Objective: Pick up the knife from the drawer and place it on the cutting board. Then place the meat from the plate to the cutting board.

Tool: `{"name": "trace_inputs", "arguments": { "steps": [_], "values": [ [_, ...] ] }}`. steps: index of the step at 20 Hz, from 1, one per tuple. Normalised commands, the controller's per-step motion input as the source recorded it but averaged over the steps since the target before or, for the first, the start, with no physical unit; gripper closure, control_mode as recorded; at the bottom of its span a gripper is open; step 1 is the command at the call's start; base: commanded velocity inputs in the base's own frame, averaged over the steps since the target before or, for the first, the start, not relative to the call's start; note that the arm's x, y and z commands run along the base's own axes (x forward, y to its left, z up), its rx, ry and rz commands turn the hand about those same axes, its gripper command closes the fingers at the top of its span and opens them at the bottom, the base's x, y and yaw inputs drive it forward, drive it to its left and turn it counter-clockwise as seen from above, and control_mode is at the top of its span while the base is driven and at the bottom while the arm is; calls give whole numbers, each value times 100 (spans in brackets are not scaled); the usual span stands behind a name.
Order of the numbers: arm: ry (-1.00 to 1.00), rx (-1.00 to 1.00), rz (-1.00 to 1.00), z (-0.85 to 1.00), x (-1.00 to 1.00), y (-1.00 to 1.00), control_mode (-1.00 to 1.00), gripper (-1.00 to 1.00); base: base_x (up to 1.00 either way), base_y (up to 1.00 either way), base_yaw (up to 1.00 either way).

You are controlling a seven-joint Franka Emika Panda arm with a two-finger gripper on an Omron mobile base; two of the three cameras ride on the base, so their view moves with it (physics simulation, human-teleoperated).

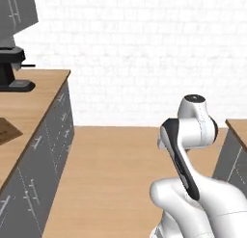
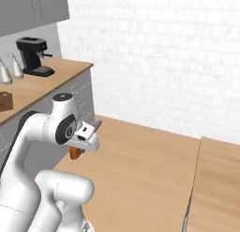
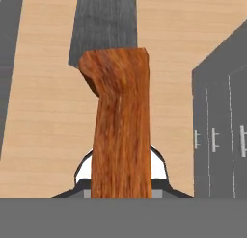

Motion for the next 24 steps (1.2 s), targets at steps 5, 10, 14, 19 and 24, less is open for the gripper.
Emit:
{"name": "trace_inputs", "arguments": {
  "steps": [5, 10, 14, 19, 24],
  "values": [
    [0, 0, 0, 0, 0, 0, 100, 100, 100, 0, 54],
    [0, 0, 0, 0, 0, 0, 100, 100, 100, 0, 66],
    [0, 0, 0, 0, 0, 0, 100, 100, 100, 0, 70],
    [0, 0, 0, 0, 0, 0, 100, 100, 100, 0, 73],
    [0, 0, 0, 0, 0, 0, 100, 100, 84, 54, 63]
  ]
}}
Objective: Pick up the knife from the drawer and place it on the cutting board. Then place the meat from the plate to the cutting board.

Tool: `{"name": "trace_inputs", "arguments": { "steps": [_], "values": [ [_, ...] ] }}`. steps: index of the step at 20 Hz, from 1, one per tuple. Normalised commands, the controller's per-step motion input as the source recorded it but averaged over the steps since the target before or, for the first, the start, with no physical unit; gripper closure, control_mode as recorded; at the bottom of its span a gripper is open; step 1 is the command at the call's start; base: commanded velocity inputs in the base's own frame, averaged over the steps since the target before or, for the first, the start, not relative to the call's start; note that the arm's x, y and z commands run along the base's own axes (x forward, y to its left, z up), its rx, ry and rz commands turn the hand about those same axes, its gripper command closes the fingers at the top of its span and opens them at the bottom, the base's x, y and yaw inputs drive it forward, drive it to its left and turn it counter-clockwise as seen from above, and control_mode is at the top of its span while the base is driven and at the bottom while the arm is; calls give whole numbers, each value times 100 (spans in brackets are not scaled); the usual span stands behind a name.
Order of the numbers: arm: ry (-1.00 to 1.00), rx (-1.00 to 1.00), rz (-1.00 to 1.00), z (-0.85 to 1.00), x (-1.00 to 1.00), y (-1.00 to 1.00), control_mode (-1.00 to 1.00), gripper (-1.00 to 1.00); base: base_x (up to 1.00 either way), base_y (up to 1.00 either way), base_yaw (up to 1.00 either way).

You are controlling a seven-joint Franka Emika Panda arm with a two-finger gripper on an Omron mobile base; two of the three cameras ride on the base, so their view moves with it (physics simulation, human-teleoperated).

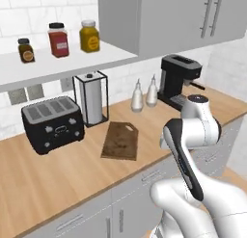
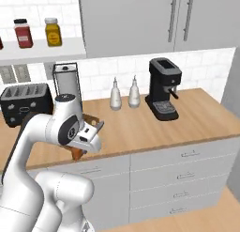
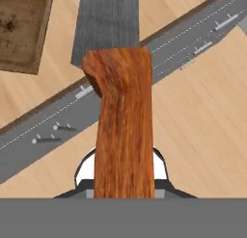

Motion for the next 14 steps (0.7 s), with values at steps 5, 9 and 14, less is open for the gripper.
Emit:
{"name": "trace_inputs", "arguments": {
  "steps": [5, 9, 14],
  "values": [
    [0, 0, 0, 0, 0, 0, 100, 100, 64, 60, 32],
    [0, 0, 0, 0, 0, 0, 100, 100, -1, 63, -1],
    [0, 0, 0, 0, 0, 0, 100, 100, -10, 81, 0]
  ]
}}
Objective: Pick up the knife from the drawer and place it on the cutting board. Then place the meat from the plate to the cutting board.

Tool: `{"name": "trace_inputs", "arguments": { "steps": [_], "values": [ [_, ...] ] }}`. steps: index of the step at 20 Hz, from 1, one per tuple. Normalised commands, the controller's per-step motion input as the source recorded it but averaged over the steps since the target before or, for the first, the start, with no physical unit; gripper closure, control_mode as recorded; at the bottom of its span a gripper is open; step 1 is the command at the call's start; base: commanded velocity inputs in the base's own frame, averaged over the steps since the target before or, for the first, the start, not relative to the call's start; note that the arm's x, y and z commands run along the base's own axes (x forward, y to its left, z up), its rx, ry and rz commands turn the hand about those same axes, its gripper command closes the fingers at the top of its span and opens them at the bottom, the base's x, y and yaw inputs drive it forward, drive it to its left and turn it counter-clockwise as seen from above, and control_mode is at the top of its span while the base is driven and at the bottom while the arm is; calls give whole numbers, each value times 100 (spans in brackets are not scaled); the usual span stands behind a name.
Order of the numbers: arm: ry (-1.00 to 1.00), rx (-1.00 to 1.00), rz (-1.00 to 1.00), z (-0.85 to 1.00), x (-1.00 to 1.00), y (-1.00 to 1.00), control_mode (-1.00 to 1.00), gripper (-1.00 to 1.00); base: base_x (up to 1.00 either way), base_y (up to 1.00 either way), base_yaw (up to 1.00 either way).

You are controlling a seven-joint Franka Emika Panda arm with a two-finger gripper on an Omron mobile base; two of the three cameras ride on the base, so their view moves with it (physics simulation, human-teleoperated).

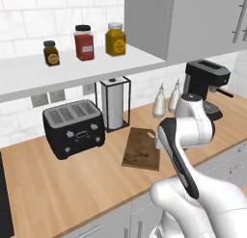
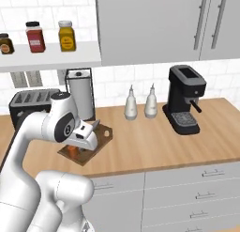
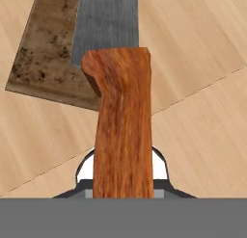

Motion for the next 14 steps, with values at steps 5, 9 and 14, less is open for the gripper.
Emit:
{"name": "trace_inputs", "arguments": {
  "steps": [5, 9, 14],
  "values": [
    [0, 0, 0, 0, 0, 0, 100, 100, -2, 98, 0],
    [0, 0, 0, 0, 0, 0, 100, 100, 0, 39, 3],
    [0, 0, 0, -9, 22, 9, -100, 100, 0, 0, 0]
  ]
}}
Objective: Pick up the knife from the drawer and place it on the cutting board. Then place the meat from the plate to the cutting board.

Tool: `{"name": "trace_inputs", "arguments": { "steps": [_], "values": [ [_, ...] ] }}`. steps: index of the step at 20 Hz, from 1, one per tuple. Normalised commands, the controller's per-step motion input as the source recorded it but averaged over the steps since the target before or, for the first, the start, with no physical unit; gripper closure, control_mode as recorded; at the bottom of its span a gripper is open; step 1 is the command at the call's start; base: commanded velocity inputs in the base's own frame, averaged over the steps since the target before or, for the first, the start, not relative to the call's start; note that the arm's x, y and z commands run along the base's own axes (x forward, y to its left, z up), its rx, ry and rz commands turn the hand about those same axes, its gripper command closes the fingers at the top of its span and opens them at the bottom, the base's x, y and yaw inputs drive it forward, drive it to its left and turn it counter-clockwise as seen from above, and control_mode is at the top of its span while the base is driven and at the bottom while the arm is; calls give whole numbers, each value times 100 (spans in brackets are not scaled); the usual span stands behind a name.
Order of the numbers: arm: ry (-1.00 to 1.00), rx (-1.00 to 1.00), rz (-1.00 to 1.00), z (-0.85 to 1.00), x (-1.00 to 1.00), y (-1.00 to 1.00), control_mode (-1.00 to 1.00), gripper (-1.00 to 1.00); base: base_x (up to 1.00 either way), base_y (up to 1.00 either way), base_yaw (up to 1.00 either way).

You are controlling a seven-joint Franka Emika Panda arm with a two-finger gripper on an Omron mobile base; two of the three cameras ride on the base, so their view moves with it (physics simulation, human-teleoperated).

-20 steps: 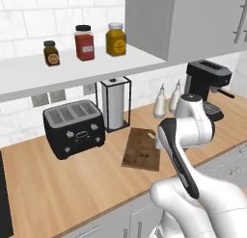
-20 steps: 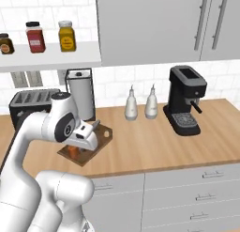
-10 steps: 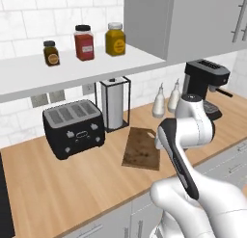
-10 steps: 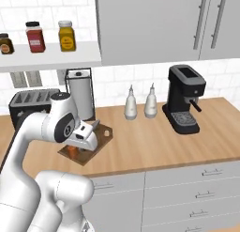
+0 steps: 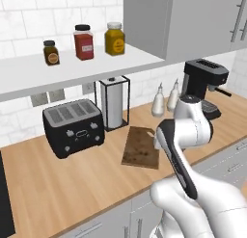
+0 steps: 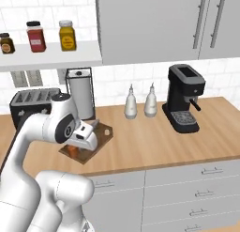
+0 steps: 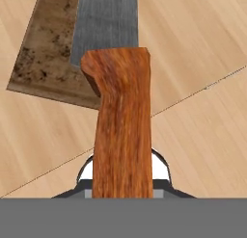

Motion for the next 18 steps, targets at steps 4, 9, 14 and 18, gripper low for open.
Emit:
{"name": "trace_inputs", "arguments": {
  "steps": [4, 9, 14, 18],
  "values": [
    [-1, 2, -7, -39, 92, 59, -100, 100, 0, 0, 0],
    [8, 10, -17, -21, 100, 47, -100, 100, 0, 0, 0],
    [6, 0, -6, -8, 83, 15, -100, 100, 0, 0, 0],
    [14, 0, 0, -22, 93, 1, -100, 100, 0, 0, 0]
  ]
}}
